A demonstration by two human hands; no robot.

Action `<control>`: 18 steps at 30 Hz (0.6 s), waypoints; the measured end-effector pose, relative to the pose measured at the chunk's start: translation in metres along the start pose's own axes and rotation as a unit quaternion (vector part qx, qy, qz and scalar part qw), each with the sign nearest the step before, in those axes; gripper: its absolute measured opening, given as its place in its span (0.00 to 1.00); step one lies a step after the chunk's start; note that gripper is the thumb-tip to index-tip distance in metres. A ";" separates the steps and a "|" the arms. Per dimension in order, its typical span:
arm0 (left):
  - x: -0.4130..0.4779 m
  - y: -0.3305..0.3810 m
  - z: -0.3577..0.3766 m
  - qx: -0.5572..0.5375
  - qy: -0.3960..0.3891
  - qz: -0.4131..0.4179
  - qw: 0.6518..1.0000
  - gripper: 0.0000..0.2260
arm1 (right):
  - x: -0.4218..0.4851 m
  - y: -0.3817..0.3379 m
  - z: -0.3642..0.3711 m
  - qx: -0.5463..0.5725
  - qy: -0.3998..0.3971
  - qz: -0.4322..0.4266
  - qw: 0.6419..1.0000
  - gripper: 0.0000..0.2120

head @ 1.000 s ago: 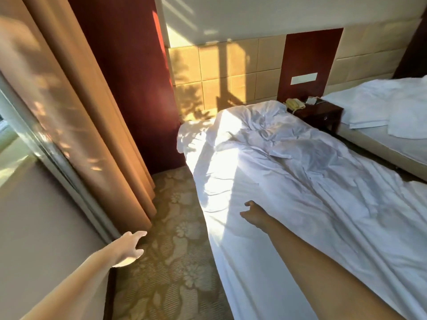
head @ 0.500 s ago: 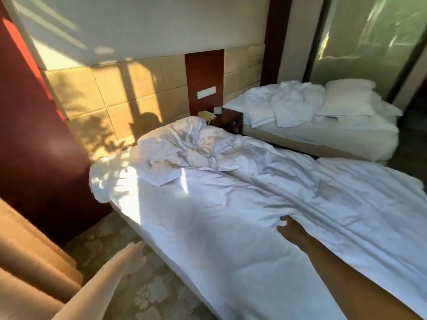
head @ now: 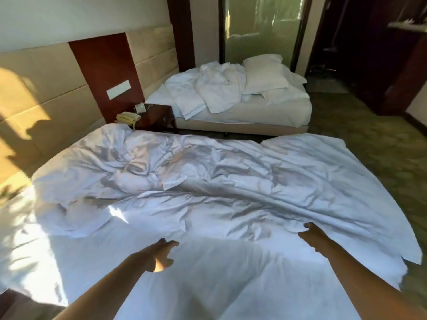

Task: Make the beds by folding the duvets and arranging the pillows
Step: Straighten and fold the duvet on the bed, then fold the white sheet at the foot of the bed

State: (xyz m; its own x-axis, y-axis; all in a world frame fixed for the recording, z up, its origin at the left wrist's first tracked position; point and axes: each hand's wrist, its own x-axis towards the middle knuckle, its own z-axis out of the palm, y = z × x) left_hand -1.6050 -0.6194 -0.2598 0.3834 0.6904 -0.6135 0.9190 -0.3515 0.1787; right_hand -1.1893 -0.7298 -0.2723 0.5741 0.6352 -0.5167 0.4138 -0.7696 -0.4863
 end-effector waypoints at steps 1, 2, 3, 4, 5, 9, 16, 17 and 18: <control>0.010 -0.011 -0.011 0.004 0.000 -0.006 1.000 0.25 | 0.009 -0.013 0.007 0.004 -0.006 -0.007 1.000 0.24; 0.021 -0.023 -0.022 0.007 0.010 -0.014 1.000 0.25 | 0.019 -0.025 0.015 0.008 -0.004 -0.018 1.000 0.24; 0.033 -0.035 -0.032 0.009 0.024 -0.024 0.999 0.25 | 0.029 -0.038 0.022 0.004 -0.003 -0.026 1.000 0.24; 0.045 -0.046 -0.041 0.006 0.034 -0.037 0.999 0.25 | 0.038 -0.050 0.029 -0.013 -0.005 -0.031 0.999 0.24; 0.056 -0.055 -0.047 0.002 0.034 -0.048 0.998 0.26 | 0.046 -0.060 0.036 -0.033 -0.012 -0.036 0.999 0.24; 0.101 -0.080 -0.069 -0.016 0.004 -0.039 0.999 0.30 | 0.067 -0.088 0.069 -0.084 -0.060 -0.034 0.994 0.26; 0.226 -0.129 -0.107 0.050 0.047 -0.050 0.996 0.39 | 0.113 -0.128 0.120 -0.248 -0.056 -0.023 0.967 0.27; 0.247 -0.135 -0.110 0.076 0.050 -0.043 0.995 0.41 | 0.125 -0.138 0.126 -0.293 -0.037 -0.032 0.955 0.29; 0.270 -0.141 -0.111 0.089 0.044 -0.037 0.994 0.44 | 0.138 -0.152 0.130 -0.338 -0.020 -0.041 0.940 0.31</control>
State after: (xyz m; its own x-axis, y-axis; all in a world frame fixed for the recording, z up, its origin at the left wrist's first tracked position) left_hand -1.6211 -0.3131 -0.3653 0.3296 0.7687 -0.5482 0.9171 -0.3986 -0.0075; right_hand -1.2654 -0.5164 -0.3613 0.4983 0.6860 -0.5302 0.8180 -0.5747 0.0252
